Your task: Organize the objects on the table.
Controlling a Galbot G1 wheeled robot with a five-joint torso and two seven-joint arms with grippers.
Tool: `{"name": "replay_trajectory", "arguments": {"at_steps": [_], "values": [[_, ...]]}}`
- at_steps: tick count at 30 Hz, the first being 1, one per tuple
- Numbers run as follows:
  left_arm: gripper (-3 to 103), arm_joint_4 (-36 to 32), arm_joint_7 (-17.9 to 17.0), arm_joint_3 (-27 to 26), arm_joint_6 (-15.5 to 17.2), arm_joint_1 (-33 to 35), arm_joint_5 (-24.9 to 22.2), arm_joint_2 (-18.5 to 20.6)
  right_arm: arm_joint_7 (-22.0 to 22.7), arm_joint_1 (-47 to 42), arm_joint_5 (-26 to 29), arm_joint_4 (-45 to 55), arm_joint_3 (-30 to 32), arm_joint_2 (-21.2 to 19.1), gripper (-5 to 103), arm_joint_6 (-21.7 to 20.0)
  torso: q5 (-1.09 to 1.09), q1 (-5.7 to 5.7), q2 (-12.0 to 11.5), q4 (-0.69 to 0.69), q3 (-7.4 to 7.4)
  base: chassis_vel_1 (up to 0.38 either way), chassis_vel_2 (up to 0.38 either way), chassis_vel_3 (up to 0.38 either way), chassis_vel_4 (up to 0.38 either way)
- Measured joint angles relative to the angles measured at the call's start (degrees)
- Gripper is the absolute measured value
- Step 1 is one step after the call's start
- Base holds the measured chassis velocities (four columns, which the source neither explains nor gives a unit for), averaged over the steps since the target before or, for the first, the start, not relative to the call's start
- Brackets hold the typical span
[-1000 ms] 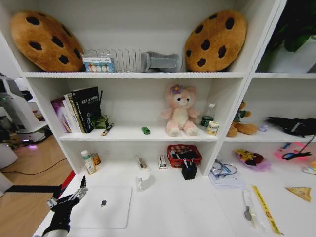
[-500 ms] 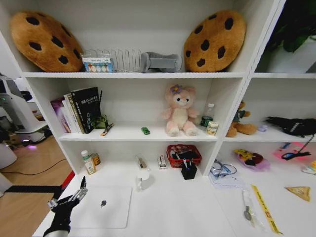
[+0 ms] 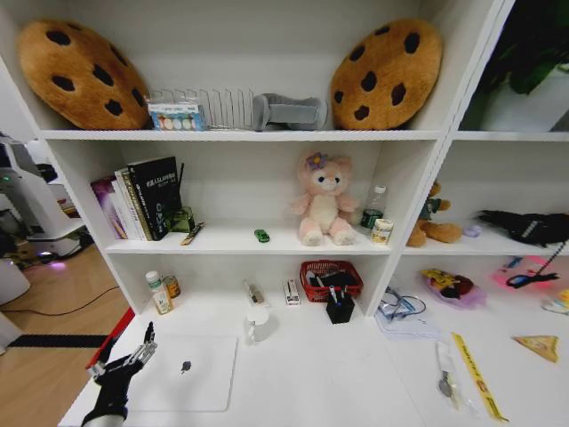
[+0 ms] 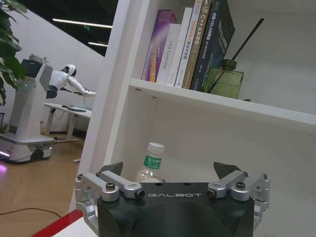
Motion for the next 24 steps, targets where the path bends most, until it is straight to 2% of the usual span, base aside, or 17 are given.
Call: {"name": "replay_trajectory", "arguments": {"at_steps": [4, 8, 11, 12, 14, 15, 18, 19, 21, 24], "values": [[100, -0.95, 0.04, -0.58, -0.25, 0.84, 0.02, 0.05, -1.06, -0.51, 2.19, 7.45, 2.04, -0.19, 100, -0.14, 0.01, 0.00, 0.00, 0.00, 0.00, 0.000, 0.000, 0.000, 0.000], [100, -2.70, 0.05, -1.23, -0.26, 1.49, 0.69, 0.08, 0.65, 0.02, 4.58, 13.84, 3.22, -1.70, 100, -2.44, 0.01, 0.00, 0.00, 0.00, 0.00, 0.000, 0.000, 0.000, 0.000], [100, -3.67, -0.15, -1.38, 0.32, 1.17, 1.82, 0.01, 3.63, 2.42, 6.25, 18.92, 2.82, -4.23, 100, -7.90, 0.02, 0.00, -0.01, 0.00, 0.00, 0.000, 0.000, 0.000, 0.000], [100, -3.67, -0.15, -1.38, 0.32, 1.17, 1.82, 0.01, 3.63, 2.42, 6.25, 18.92, 2.82, -4.23, 100, -7.90, 0.02, 0.00, -0.01, 0.00, 0.00, 0.000, 0.000, 0.000, 0.000], [100, -4.01, -0.42, -1.21, 0.89, 0.90, 2.59, -0.10, 5.66, 4.09, 9.16, 21.97, 2.13, -6.52, 100, -12.04, 0.03, 0.00, -0.01, 0.00, 0.00, 0.000, 0.000, 0.000, 0.000], [100, -4.01, -0.42, -1.21, 0.89, 0.90, 2.59, -0.10, 5.66, 4.09, 9.16, 21.97, 2.13, -6.52, 100, -12.04, 0.03, 0.00, -0.01, 0.00, 0.00, 0.000, 0.000, 0.000, 0.000], [100, -4.19, -1.13, -0.88, 1.68, 0.37, 3.47, -0.61, 9.84, 7.02, 14.83, 26.78, 1.31, -10.80, 100, -20.80, 0.02, 0.00, -0.01, 0.00, 0.01, 0.000, 0.000, 0.000, 0.000], [100, -4.19, -1.13, -0.88, 1.68, 0.37, 3.47, -0.61, 9.84, 7.02, 14.83, 26.78, 1.31, -10.80, 100, -20.80, 0.02, 0.00, -0.01, 0.00, 0.01, 0.000, 0.000, 0.000, 0.000], [100, -4.38, -1.55, -0.62, 2.12, 0.13, 4.13, -1.11, 12.11, 8.64, 17.62, 29.08, 0.58, -13.84, 100, -25.92, 0.01, 0.00, -0.01, -0.01, 0.01, 0.000, 0.000, 0.000, 0.000], [100, -4.68, -1.73, -0.35, 2.36, 0.08, 4.82, -1.67, 13.01, 9.47, 18.05, 29.99, -0.59, -16.18, 100, -28.27, 0.01, 0.00, -0.01, 0.01, 0.01, 0.000, 0.000, 0.000, 0.000]]}}
